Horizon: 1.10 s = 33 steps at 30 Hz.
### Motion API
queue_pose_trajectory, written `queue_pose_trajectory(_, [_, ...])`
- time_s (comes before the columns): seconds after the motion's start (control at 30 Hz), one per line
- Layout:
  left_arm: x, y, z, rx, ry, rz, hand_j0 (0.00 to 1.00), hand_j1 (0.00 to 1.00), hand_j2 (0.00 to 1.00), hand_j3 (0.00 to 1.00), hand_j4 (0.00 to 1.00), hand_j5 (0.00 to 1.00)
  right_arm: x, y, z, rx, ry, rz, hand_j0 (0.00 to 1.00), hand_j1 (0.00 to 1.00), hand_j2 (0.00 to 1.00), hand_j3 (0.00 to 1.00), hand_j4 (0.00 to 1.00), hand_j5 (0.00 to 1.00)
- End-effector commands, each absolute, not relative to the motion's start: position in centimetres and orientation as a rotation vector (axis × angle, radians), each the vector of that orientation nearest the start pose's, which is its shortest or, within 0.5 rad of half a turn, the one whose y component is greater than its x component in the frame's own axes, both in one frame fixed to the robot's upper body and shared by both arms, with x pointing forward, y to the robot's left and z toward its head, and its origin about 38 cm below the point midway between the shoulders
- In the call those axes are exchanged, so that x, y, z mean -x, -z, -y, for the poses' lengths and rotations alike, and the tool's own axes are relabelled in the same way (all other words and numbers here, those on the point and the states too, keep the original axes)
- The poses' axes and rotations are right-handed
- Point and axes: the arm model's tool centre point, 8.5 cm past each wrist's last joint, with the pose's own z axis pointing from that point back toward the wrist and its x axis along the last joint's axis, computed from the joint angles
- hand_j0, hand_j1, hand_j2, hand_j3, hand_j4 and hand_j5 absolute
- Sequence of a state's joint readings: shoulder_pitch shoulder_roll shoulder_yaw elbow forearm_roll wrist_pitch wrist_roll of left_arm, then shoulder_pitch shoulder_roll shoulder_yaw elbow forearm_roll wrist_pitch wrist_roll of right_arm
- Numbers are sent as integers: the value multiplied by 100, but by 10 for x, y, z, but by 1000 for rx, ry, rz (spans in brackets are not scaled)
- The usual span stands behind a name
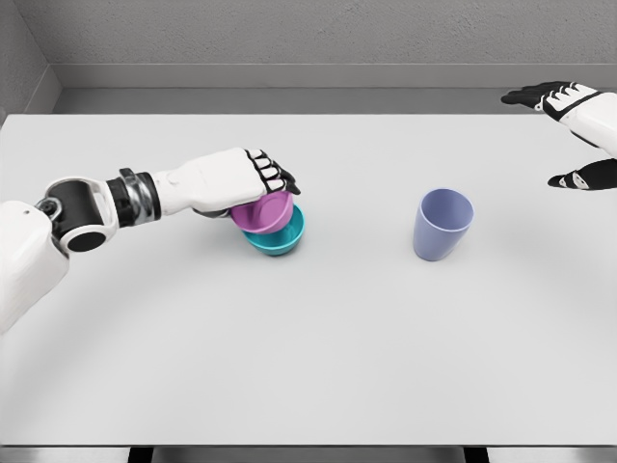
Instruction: Stacking bowl and cup with both arms
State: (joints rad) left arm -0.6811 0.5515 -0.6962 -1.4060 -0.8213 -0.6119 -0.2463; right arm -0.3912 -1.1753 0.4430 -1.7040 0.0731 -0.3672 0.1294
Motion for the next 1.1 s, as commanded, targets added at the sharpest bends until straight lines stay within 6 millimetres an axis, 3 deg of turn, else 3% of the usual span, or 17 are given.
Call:
queue_pose_trajectory(0.0, [-450, -187, -188, 704, -2704, -1997, 94, 94, 94, 94, 94, 94, -384, -295, 379, 605, -1585, 1657, 100, 100, 100, 100, 100, 100])
queue_pose_trajectory(0.07, [-450, -187, -188, 702, -2702, -1999, 100, 100, 100, 100, 100, 100, -384, -295, 380, 607, -1585, 1654, 100, 100, 100, 100, 100, 100])
queue_pose_trajectory(0.7, [-451, -193, -191, 714, -2689, -2008, 100, 100, 100, 100, 100, 100, -384, -296, 381, 611, -1586, 1653, 100, 100, 100, 100, 100, 100])
queue_pose_trajectory(0.87, [-457, -205, -196, 728, -2659, -2069, 100, 100, 100, 100, 100, 100, -385, -298, 382, 617, -1585, 1653, 100, 100, 100, 100, 100, 100])
queue_pose_trajectory(1.07, [-473, -220, -241, 838, -2722, -2072, 100, 100, 100, 100, 100, 100, -385, -301, 383, 625, -1589, 1652, 100, 100, 100, 100, 100, 100])
